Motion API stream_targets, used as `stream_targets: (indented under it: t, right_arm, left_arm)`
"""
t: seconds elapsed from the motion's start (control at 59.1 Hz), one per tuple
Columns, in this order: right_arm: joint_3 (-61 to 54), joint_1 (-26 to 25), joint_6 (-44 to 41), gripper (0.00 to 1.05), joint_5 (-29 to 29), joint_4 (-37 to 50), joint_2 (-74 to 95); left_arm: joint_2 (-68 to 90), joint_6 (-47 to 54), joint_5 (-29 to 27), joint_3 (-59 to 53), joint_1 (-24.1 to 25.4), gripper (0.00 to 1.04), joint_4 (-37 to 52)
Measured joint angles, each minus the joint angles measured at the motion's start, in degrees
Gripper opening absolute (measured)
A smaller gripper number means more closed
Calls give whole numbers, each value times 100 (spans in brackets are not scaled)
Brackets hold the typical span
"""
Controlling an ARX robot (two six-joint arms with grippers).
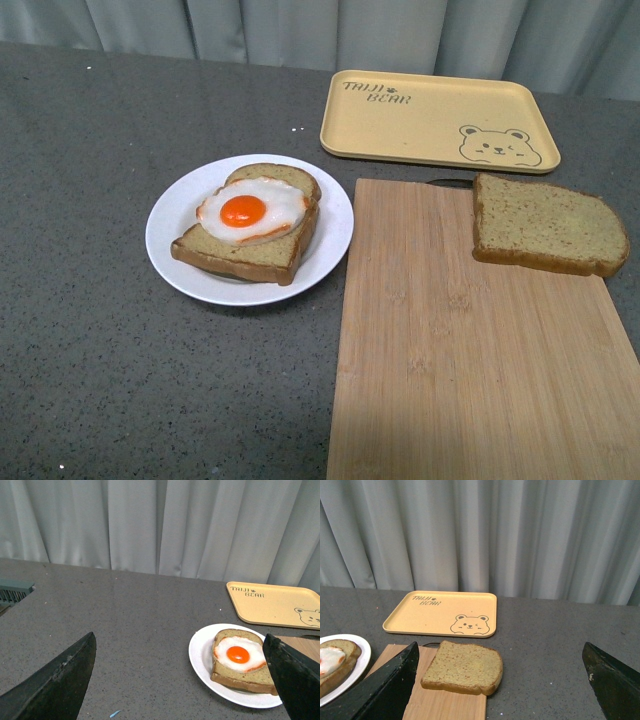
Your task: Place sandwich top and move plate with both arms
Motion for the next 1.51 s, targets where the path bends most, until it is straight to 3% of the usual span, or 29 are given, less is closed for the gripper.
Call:
stream_targets:
  t: [0.795, 0.897, 0.964, 0.998, 1.083, 1.167, 1.302, 1.505]
  right_arm:
    - [0, 4, -2, 95, 7, 2, 4]
    - [90, 505, -844, 95, 2083, 341, 772]
    - [142, 317, -1108, 95, 2308, 752, 1530]
    - [184, 63, -1207, 95, 2131, 1071, 2028]
    - [553, -767, -1298, 95, 1040, 2345, 4026]
    - [1069, -1235, -1165, 95, 326, 2903, 5519]
    - [2140, -1628, -612, 95, -841, 2614, 7716]
    - [3574, -1711, 131, 95, -2166, 1578, 9670]
  left_arm:
    - [0, 0, 0, 0, 0, 98, 0]
    - [0, 0, -17, 0, -2, 98, -2]
    - [-2, 2, 2, 0, 0, 98, -2]
    - [-2, 0, -2, 0, 0, 98, -2]
    - [-2, 0, 2, 0, -2, 98, -2]
    - [-2, 0, -2, 0, -2, 98, -2]
    - [-2, 2, 0, 0, 0, 98, -2]
    - [-2, 0, 0, 0, 0, 98, -2]
